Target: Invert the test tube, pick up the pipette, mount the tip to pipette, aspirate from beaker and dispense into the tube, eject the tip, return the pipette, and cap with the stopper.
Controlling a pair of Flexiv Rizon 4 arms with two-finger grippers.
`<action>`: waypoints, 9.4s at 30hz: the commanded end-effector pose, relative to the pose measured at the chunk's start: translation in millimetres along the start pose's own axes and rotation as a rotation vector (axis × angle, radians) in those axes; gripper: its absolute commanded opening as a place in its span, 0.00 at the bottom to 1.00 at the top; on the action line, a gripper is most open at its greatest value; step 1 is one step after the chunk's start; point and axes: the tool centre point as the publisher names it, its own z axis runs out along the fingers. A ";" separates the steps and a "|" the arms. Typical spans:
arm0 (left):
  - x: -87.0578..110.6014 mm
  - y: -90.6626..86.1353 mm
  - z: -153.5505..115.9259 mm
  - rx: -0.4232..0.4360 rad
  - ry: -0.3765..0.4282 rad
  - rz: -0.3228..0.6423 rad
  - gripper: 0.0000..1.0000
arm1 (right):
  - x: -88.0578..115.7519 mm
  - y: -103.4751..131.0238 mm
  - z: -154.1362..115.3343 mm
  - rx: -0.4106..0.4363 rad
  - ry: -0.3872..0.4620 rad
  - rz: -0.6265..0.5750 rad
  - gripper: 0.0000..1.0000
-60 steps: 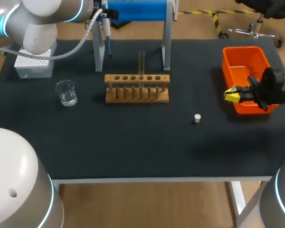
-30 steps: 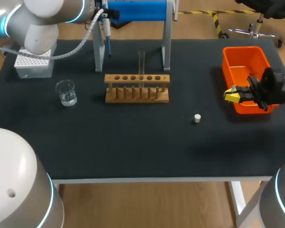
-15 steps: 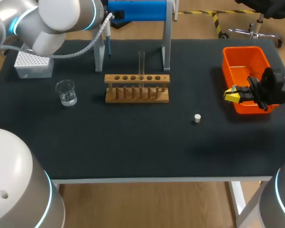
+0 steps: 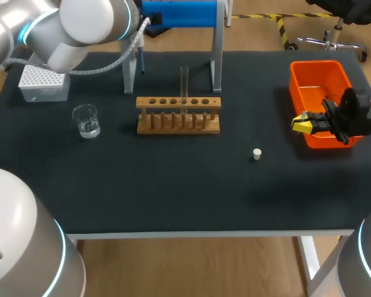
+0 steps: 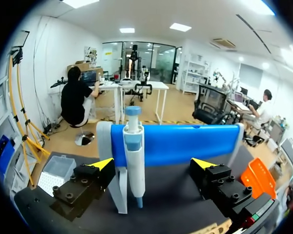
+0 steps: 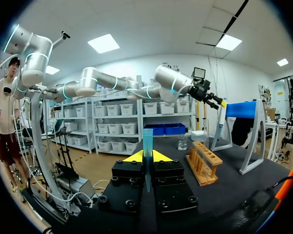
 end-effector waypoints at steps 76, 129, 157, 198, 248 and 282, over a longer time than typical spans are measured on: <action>-12.1 -3.5 36.3 -0.003 -0.060 -0.022 0.65 | 0.3 -0.1 -0.4 0.001 0.000 0.000 0.00; -13.8 -10.5 37.9 0.005 -0.069 -0.021 0.00 | 0.3 -0.1 -0.4 0.001 0.000 0.000 0.00; -9.6 -47.2 -1.6 0.101 0.032 0.029 0.00 | 0.3 -0.1 -0.4 0.001 0.000 0.000 0.00; -0.7 -51.3 -90.9 0.056 0.473 0.255 0.00 | 0.3 -0.1 -0.4 0.001 0.000 0.000 0.00; 69.4 -28.7 -276.8 0.134 1.101 0.642 0.00 | 0.3 -0.1 -0.4 0.001 0.000 0.000 0.00; 126.2 0.2 -362.9 0.158 1.123 0.634 0.00 | 0.3 -0.1 -0.4 0.001 0.000 0.000 0.00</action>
